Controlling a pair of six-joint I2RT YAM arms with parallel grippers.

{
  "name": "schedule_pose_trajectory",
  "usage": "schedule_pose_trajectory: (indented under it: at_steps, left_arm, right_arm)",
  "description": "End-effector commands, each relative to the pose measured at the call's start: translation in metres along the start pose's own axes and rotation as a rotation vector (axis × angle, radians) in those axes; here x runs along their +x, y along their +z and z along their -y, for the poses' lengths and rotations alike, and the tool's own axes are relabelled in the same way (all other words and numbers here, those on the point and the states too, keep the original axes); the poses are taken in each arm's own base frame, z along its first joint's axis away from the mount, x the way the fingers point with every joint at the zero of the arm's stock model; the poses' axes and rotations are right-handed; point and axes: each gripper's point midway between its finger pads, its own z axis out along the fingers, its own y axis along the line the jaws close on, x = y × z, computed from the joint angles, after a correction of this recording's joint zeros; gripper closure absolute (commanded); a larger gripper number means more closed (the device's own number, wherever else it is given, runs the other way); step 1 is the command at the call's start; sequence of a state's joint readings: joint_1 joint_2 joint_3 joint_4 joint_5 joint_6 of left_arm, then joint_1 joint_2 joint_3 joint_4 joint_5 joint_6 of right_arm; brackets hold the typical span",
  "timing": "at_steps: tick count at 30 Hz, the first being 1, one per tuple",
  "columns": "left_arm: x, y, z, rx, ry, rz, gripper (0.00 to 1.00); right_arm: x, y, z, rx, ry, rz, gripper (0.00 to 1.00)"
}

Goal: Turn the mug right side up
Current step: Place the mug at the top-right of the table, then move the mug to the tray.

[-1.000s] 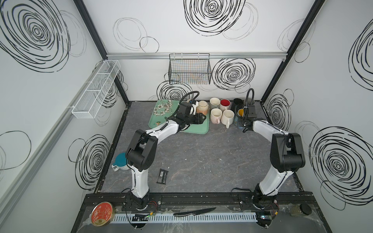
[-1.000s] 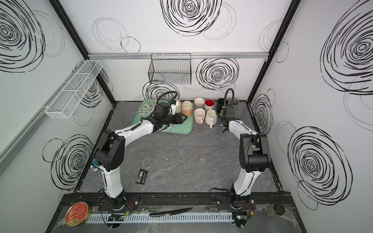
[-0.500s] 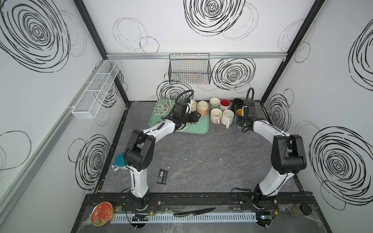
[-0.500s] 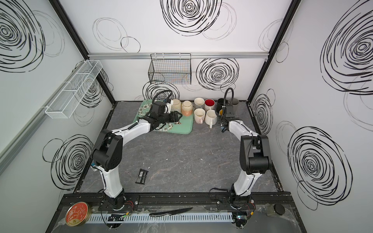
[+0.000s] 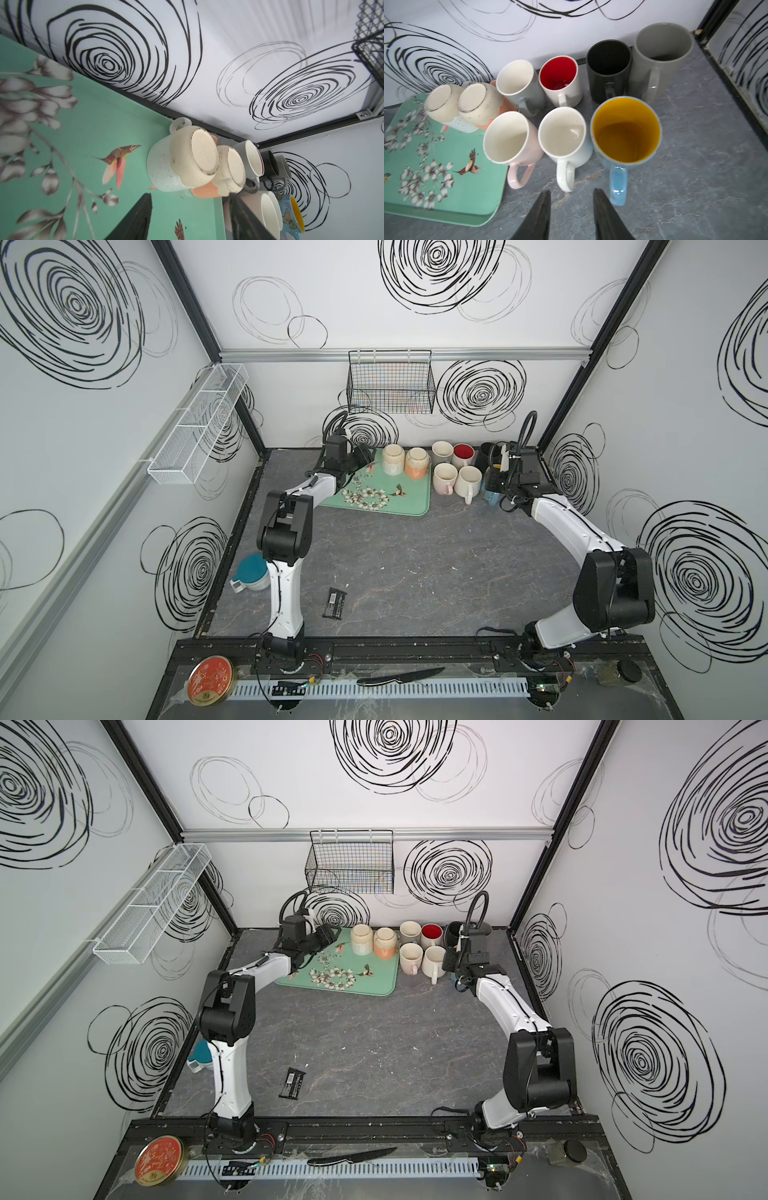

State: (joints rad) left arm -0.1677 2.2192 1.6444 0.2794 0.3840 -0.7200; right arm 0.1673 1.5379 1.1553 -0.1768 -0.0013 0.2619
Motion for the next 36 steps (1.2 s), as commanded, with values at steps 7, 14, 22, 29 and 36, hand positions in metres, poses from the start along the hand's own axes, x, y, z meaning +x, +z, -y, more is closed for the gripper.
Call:
schedule_pose_trajectory:
  at_steps: [7, 14, 22, 29, 36]
  left_arm:
    - [-0.012, 0.051, 0.024, 0.138, -0.044, 0.011, 0.35]
    - [0.012, 0.081, 0.007, 0.106, -0.037, -0.026, 0.31]
    - [0.062, 0.085, 0.005, 0.095, -0.038, -0.123, 0.43]
    - [0.089, 0.035, 0.007, 0.106, -0.105, -0.086, 0.64]
    - [0.123, -0.013, 0.021, 0.086, -0.054, -0.141, 0.63]
  right_arm:
    - [0.012, 0.018, -0.055, -0.132, 0.024, -0.039, 0.63]
    - [0.021, 0.035, -0.085, -0.177, 0.008, -0.082, 0.63]
    - [0.026, 0.041, -0.106, -0.214, -0.004, -0.101, 0.64]
    - [0.019, 0.040, -0.116, -0.251, 0.009, -0.083, 0.64]
    - [0.014, 0.054, -0.145, -0.341, 0.027, -0.106, 0.64]
